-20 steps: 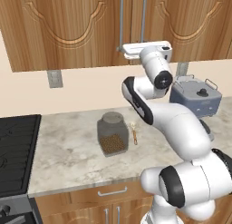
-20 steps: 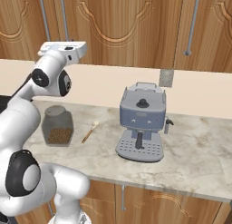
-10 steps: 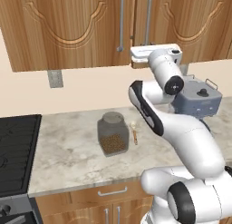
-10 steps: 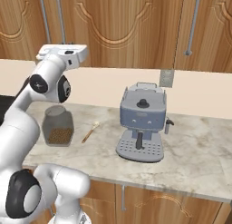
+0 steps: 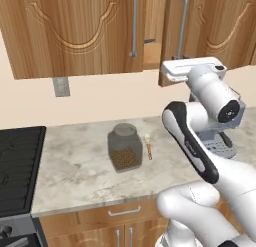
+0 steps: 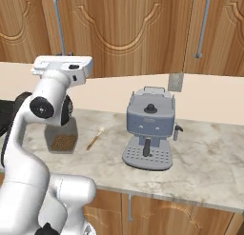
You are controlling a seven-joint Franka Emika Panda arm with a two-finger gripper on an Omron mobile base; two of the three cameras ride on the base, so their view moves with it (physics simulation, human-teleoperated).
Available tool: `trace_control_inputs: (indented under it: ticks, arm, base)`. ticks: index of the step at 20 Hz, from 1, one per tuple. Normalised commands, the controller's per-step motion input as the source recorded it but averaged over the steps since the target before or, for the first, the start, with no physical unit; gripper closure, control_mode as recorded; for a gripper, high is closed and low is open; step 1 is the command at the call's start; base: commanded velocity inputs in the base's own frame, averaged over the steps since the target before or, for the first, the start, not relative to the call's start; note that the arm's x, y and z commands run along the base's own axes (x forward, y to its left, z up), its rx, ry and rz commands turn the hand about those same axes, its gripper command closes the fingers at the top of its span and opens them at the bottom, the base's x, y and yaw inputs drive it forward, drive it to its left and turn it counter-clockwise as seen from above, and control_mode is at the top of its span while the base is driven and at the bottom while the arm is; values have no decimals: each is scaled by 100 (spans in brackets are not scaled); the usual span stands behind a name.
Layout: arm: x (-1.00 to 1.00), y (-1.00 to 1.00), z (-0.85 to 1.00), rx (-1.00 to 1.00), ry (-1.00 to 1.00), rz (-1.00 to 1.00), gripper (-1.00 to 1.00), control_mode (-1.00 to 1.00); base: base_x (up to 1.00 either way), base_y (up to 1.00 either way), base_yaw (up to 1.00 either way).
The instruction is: Pick the pan from the cabinet and place it on the stove. Then turn on the stove burner for the pan.
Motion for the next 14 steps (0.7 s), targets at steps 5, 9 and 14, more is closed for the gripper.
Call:
trace_control_inputs:
  ticks: [5, 9, 14]
  arm:
    - [-86, -70, 0, 0, 0, 17, 100, -100]
    - [-68, -40, 0, 0, 0, 6, 100, -100]
    - [-48, -2, -19, -1, 0, 0, -100, -100]
  base:
    - [0, 0, 0]
    - [0, 0, 0]
    - [0, 0, 0]
